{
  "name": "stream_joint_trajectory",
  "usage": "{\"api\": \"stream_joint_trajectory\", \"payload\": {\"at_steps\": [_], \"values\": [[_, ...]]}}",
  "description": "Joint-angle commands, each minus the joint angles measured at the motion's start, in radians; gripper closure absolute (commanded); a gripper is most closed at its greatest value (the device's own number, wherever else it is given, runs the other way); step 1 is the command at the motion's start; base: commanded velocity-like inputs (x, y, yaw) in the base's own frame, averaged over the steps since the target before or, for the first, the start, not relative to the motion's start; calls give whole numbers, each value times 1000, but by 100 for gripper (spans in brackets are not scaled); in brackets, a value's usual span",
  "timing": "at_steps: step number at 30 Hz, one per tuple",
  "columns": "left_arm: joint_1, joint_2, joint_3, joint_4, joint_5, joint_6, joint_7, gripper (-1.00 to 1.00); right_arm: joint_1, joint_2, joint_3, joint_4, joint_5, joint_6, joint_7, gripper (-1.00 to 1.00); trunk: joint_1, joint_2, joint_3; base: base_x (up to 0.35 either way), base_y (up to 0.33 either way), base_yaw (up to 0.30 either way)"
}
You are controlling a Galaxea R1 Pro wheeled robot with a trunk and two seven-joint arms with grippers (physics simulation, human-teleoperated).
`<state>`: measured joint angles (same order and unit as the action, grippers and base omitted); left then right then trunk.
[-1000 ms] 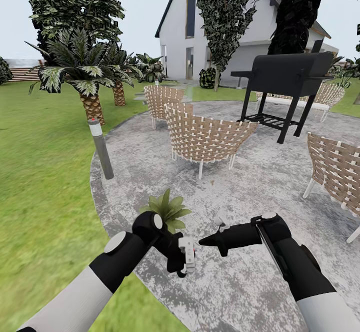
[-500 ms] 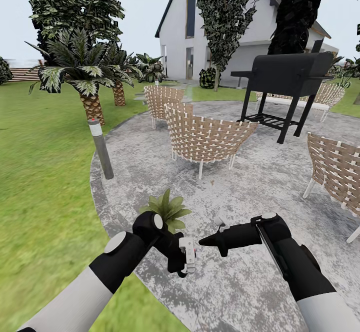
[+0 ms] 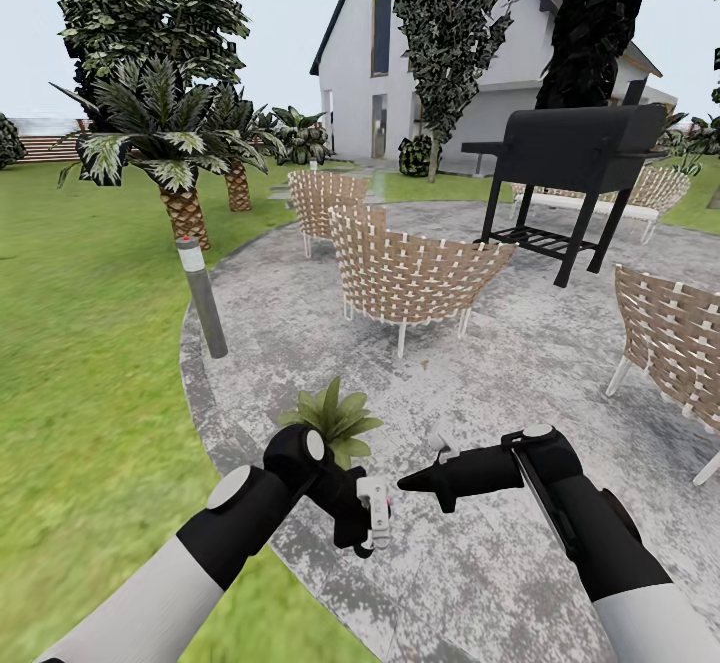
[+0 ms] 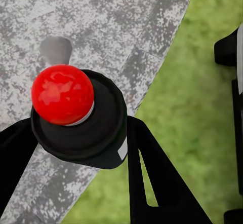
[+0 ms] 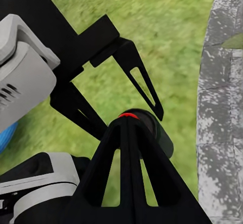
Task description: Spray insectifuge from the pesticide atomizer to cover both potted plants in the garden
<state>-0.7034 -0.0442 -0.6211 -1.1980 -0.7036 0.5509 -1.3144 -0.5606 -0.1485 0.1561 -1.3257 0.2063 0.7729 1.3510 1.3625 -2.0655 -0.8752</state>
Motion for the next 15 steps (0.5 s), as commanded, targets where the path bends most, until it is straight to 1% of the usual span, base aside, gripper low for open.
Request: {"api": "stream_joint_trajectory", "payload": {"at_steps": [1, 15], "values": [[-1, 0, 0, -2, -5, 10, -6, 100, -1, 0, 0, -1, 7, 8, 7, 100, 0, 0, -1, 0, 0, 0], [-1, -1, -1, -3, -6, 10, -6, 100, -1, -3, 0, -1, 7, 8, 7, 100, 0, 0, -1, 0, 0, 0]]}}
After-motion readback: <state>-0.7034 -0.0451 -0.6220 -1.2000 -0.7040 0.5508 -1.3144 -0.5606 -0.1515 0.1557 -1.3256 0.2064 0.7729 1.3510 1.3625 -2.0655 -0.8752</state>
